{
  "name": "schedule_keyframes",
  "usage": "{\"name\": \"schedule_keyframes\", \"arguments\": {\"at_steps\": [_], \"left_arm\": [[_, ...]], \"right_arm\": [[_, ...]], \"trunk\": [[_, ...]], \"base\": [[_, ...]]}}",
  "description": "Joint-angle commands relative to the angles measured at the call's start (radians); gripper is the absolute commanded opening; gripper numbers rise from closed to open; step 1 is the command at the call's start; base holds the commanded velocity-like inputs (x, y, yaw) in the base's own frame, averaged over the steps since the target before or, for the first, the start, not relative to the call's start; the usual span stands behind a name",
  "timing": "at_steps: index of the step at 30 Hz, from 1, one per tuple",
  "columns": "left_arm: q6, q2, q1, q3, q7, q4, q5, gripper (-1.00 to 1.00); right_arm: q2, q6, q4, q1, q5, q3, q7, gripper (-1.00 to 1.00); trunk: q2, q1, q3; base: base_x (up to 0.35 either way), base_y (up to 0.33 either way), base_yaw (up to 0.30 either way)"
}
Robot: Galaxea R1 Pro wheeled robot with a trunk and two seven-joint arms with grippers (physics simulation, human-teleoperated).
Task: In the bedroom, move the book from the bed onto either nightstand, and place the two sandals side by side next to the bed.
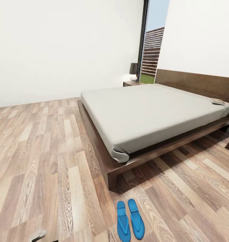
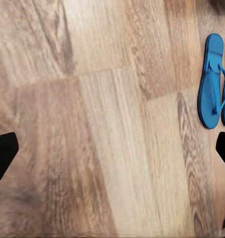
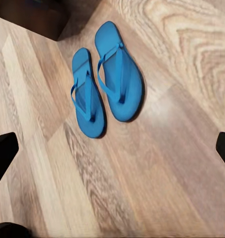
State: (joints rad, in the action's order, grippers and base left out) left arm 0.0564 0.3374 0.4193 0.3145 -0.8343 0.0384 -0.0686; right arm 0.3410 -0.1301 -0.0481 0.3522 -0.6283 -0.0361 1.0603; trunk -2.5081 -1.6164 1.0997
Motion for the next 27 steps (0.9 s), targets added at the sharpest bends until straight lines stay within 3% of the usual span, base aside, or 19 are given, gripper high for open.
{"name": "schedule_keyframes", "arguments": {"at_steps": [1,15,27], "left_arm": [[-0.010,0.003,-0.010,0.000,-0.001,-0.005,-0.008,1.00],[-0.159,0.013,-0.122,0.002,0.013,-0.023,-0.016,1.00],[-0.175,0.011,-0.133,0.003,0.015,-0.023,-0.017,1.00]], "right_arm": [[-0.002,-0.017,-0.004,-0.005,-0.002,-0.003,-0.005,1.00],[-0.030,-0.077,-0.004,-0.073,-0.004,-0.002,-0.149,1.00],[-0.035,-0.096,-0.004,-0.086,-0.006,-0.003,-0.168,1.00]], "trunk": [[0.000,0.001,-0.003],[0.003,0.007,-0.057],[0.006,0.012,-0.104]], "base": [[0.000,0.000,0.000],[0.000,0.000,0.000],[0.000,0.000,0.000]]}}
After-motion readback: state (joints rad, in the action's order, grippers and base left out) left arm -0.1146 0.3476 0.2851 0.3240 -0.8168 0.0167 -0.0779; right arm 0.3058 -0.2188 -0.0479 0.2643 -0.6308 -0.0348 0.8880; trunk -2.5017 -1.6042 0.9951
